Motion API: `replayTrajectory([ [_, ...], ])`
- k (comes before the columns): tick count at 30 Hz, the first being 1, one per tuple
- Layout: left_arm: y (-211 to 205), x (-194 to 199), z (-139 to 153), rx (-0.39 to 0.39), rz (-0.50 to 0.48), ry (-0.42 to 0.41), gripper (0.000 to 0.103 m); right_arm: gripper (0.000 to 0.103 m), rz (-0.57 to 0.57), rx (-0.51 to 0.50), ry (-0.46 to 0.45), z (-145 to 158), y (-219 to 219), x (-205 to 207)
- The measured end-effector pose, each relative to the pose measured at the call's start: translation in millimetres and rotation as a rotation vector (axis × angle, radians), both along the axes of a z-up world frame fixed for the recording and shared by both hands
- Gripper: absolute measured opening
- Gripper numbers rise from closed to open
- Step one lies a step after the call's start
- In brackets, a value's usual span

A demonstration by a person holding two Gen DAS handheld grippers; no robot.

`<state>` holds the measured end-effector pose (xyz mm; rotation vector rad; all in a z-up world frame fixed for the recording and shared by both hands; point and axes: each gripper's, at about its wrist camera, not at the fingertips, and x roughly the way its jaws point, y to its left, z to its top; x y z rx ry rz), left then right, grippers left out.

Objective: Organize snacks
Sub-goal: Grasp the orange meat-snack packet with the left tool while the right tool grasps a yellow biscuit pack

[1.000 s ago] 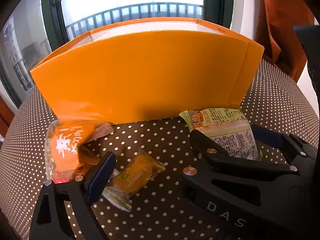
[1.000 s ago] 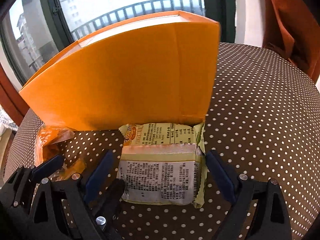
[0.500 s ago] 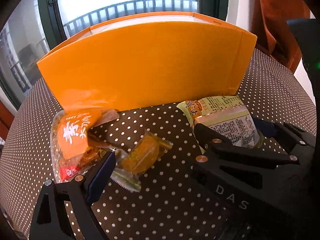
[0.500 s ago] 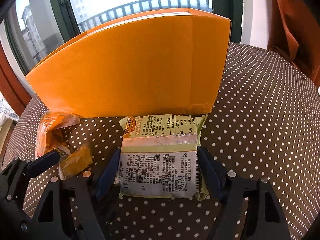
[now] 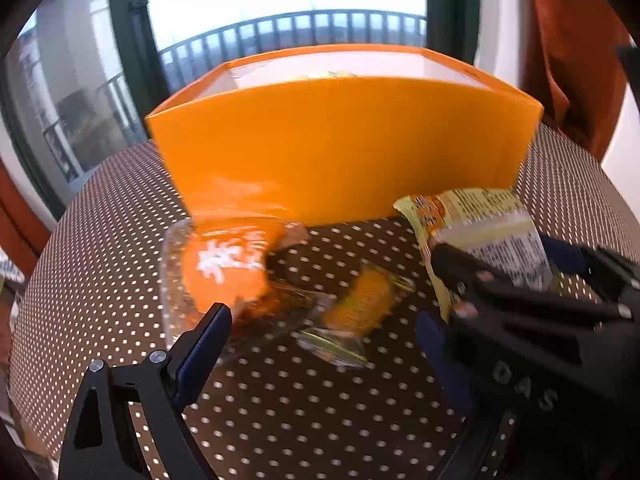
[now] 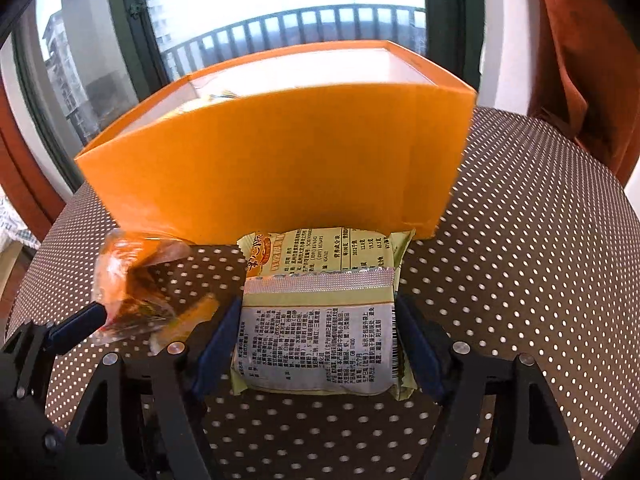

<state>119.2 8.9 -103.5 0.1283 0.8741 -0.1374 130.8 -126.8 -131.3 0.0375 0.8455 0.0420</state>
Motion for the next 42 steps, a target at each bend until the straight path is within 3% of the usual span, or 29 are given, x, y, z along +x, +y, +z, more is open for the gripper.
replayTrajectory([
  [10,33.3,27.6,3.9,0.02,0.056,-0.013,0.095,0.078,0.025,0.032,0.006,5.3,29.2,10.1],
  [25,50.3,63.3,-20.4,0.006,0.08,0.036,0.095,0.078,0.042,0.037,0.056,-3.9,54.5,37.9],
  [34,60.9,79.8,-29.9,-0.06,0.072,0.084,0.095,0.078,0.036,0.024,0.053,-4.6,54.4,35.3],
  [39,61.1,66.0,-28.4,-0.061,0.061,0.066,0.078,0.078,0.045,0.021,0.048,-4.9,55.0,32.1],
  [42,60.8,62.8,-27.8,-0.067,0.065,0.065,0.073,0.078,0.046,0.024,0.046,-4.2,54.1,31.3],
])
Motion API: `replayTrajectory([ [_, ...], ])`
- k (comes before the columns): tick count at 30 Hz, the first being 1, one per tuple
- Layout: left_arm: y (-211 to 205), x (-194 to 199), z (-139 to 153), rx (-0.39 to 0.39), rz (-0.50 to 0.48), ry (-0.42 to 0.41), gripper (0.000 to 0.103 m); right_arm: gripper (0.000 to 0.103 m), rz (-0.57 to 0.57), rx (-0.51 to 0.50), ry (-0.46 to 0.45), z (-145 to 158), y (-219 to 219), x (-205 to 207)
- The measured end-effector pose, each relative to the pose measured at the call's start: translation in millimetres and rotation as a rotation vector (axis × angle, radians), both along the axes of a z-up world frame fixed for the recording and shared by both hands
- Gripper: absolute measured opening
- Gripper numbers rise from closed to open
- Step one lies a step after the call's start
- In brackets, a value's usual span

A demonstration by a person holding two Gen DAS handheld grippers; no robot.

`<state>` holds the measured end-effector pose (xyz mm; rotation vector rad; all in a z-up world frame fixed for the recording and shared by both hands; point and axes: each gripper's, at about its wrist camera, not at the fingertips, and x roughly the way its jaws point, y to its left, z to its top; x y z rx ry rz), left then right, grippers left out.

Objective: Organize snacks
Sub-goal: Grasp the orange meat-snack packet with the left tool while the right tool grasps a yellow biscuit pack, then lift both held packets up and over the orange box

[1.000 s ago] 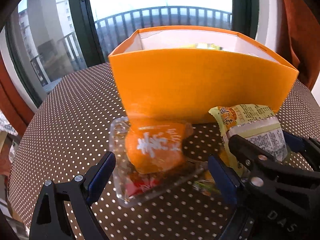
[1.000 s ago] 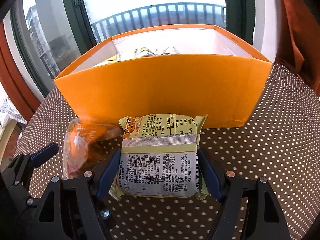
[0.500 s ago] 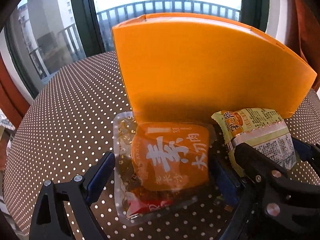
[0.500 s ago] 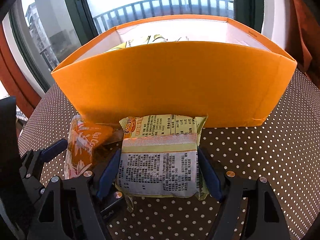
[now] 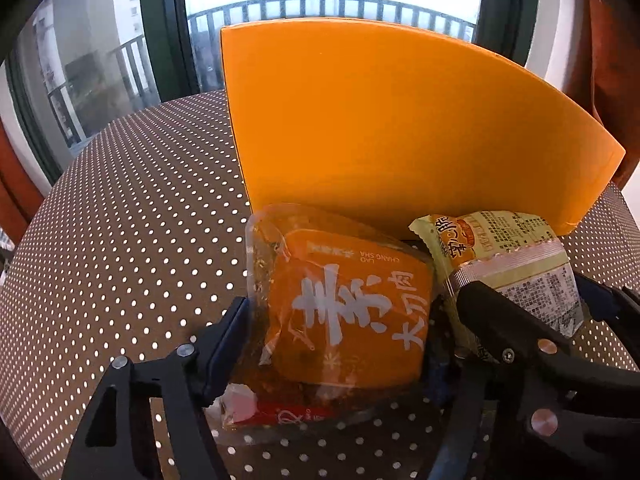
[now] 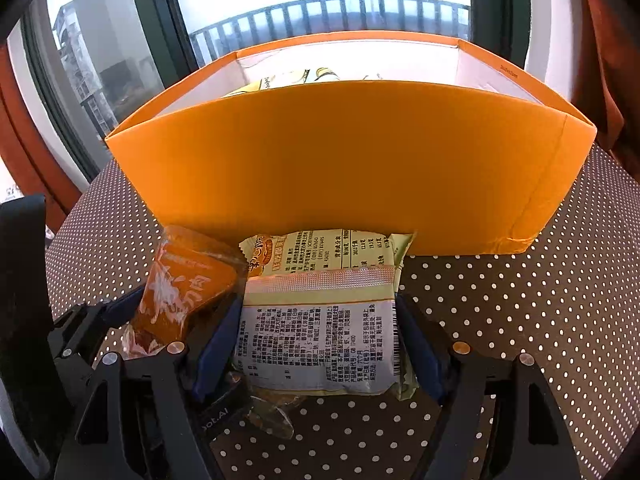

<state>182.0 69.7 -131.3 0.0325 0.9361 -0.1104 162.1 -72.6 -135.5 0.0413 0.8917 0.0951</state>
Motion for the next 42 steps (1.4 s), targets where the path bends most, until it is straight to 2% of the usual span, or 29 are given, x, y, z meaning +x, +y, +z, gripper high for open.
replayTrajectory([
  [9,-7.2,-15.3,4.0,-0.03,0.017,0.004,0.07,0.078,-0.021,0.031,-0.004,0.1,-12.1,-13.9],
  [18,-23.7,-32.0,19.2,-0.015,0.016,-0.034,0.07,0.078,-0.03,0.053,-0.037,8.0,-29.4,-30.8],
  [27,-42.6,-58.2,43.8,0.012,-0.008,-0.113,0.07,0.078,-0.037,0.044,-0.112,29.2,-38.0,-48.5],
  [42,-53.5,-73.0,88.1,0.017,-0.051,-0.246,0.071,0.078,-0.045,0.042,-0.243,67.6,-44.0,-71.8],
])
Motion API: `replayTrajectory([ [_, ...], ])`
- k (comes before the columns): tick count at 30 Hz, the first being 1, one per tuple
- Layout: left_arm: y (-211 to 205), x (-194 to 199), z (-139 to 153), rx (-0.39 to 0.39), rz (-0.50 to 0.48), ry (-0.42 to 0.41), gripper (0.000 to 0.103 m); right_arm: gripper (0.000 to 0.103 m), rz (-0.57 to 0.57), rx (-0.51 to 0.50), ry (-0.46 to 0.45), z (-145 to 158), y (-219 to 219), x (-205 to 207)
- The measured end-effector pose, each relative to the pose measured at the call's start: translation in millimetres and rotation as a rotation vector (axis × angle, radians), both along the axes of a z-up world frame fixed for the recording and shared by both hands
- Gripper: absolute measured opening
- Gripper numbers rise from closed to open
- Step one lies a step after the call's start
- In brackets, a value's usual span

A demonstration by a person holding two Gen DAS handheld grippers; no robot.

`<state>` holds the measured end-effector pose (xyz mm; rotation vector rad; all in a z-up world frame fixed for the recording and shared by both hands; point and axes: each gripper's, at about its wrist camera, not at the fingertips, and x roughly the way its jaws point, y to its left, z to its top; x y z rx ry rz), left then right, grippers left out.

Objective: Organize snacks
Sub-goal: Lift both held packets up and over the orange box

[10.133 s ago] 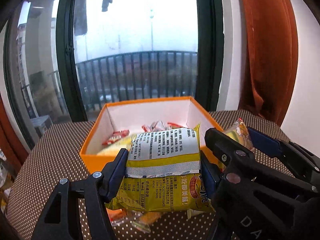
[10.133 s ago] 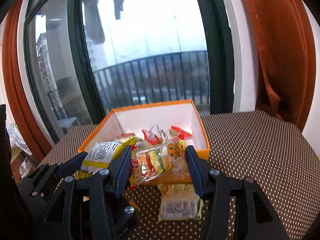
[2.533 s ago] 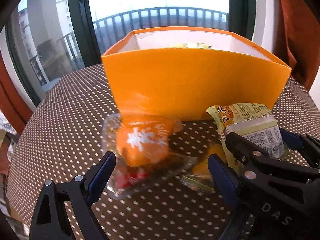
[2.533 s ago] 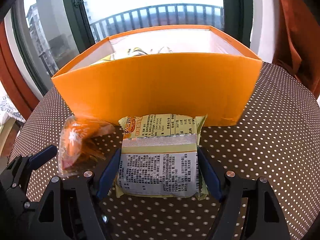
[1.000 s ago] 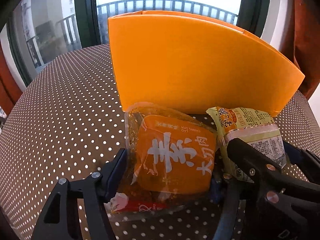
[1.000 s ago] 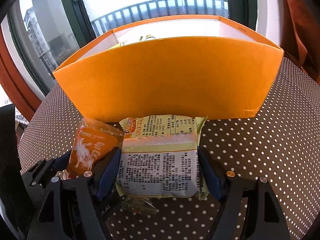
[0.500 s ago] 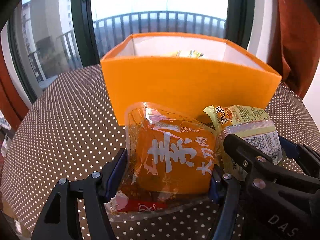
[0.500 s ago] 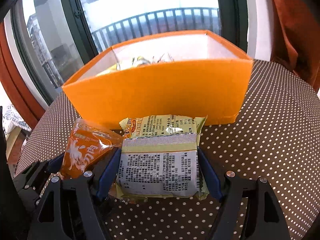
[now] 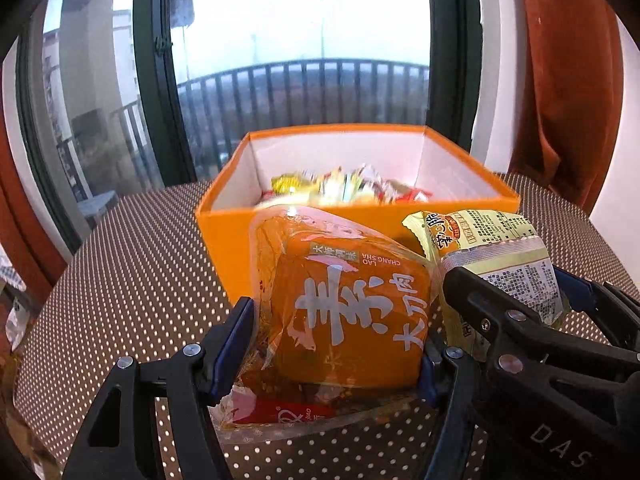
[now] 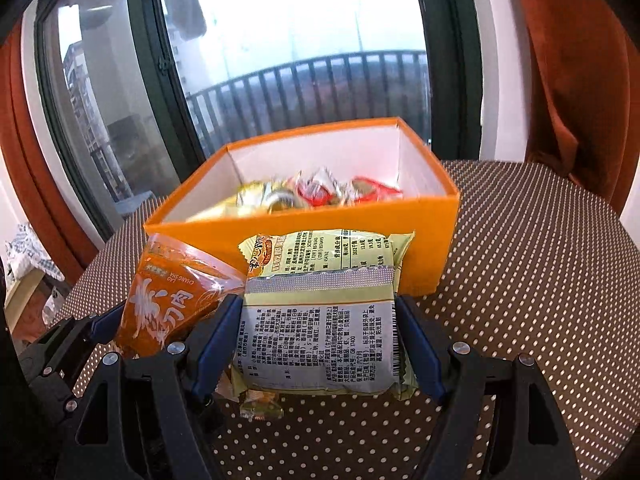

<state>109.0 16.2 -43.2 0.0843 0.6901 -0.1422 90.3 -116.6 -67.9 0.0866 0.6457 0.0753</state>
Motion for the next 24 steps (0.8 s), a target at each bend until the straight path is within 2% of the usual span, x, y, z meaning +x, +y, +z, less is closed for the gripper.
replayTrajectory([
  [14,0.6,6.7,59.7,-0.075,-0.014,-0.116,0.071,0.078,-0.016,0.033,-0.16,56.8,-9.9,-0.7],
  [24,2.0,24.2,91.8,-0.119,-0.022,-0.183,0.071,0.078,-0.021,0.04,-0.251,94.0,-14.8,7.5],
])
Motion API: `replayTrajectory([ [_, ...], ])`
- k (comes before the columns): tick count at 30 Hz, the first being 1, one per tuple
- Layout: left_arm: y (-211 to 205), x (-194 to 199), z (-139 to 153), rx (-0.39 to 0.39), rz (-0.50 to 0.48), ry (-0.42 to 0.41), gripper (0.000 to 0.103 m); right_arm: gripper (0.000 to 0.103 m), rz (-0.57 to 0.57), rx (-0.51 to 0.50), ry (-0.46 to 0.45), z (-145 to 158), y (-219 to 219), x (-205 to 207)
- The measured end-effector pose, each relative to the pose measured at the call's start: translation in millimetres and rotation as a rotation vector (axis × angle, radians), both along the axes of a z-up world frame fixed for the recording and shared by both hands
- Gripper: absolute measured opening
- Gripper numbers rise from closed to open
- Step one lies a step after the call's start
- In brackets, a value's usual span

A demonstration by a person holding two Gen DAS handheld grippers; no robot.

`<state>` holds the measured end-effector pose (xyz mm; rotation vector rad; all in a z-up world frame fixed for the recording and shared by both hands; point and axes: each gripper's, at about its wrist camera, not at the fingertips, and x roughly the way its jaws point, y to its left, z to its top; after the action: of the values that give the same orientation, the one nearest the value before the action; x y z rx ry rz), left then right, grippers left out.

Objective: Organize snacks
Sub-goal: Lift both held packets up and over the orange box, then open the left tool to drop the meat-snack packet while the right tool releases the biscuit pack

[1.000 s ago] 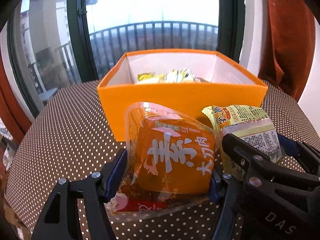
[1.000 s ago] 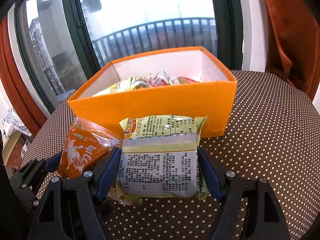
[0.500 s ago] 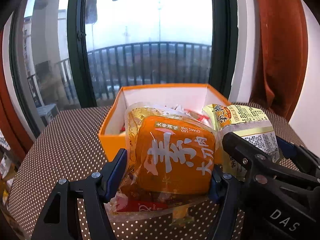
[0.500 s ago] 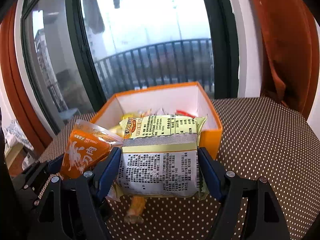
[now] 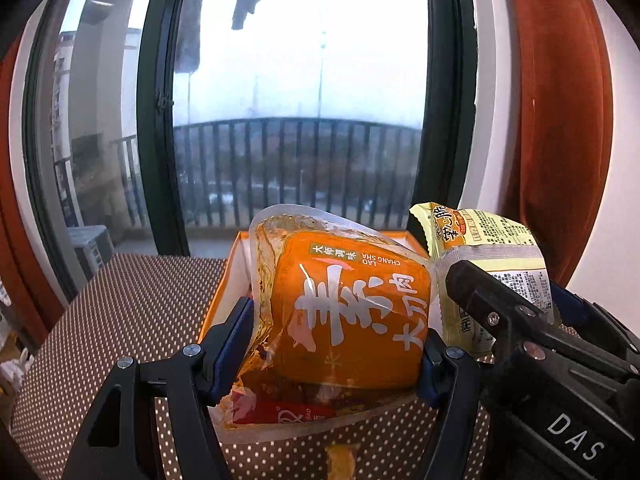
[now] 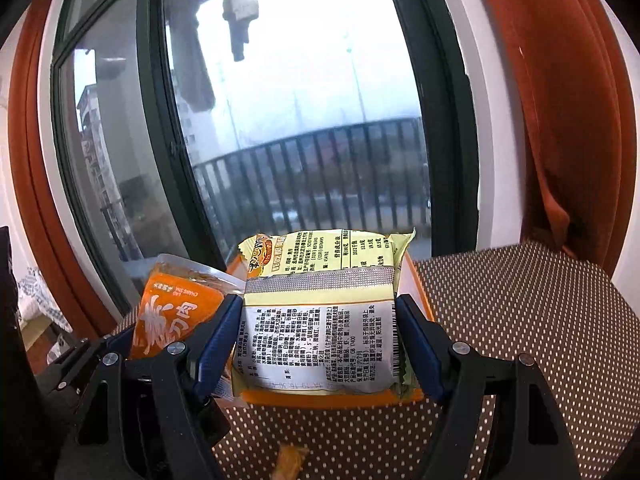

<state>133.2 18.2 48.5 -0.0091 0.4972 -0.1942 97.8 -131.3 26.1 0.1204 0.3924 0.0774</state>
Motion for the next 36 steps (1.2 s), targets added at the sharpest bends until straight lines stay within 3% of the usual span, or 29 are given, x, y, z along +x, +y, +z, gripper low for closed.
replayTrajectory([
  [8,-10.8,24.3,16.4,0.03,0.012,-0.023,0.071,0.078,-0.014,0.015,0.0,13.3,-4.9,24.4],
  [17,-12.3,69.1,7.1,0.053,0.041,0.048,0.071,0.078,-0.028,0.023,0.066,2.6,-4.3,70.0],
  [26,-20.1,126.2,-18.4,0.118,0.054,0.134,0.071,0.078,-0.078,-0.018,0.167,-17.6,-4.9,128.9],
  [32,-25.1,160.9,-55.0,0.121,0.036,0.269,0.071,0.078,-0.077,-0.032,0.267,-46.4,0.5,164.8],
  [36,-28.9,168.9,-68.3,0.137,0.037,0.312,0.073,0.078,-0.068,-0.022,0.312,-59.8,-0.3,180.4],
])
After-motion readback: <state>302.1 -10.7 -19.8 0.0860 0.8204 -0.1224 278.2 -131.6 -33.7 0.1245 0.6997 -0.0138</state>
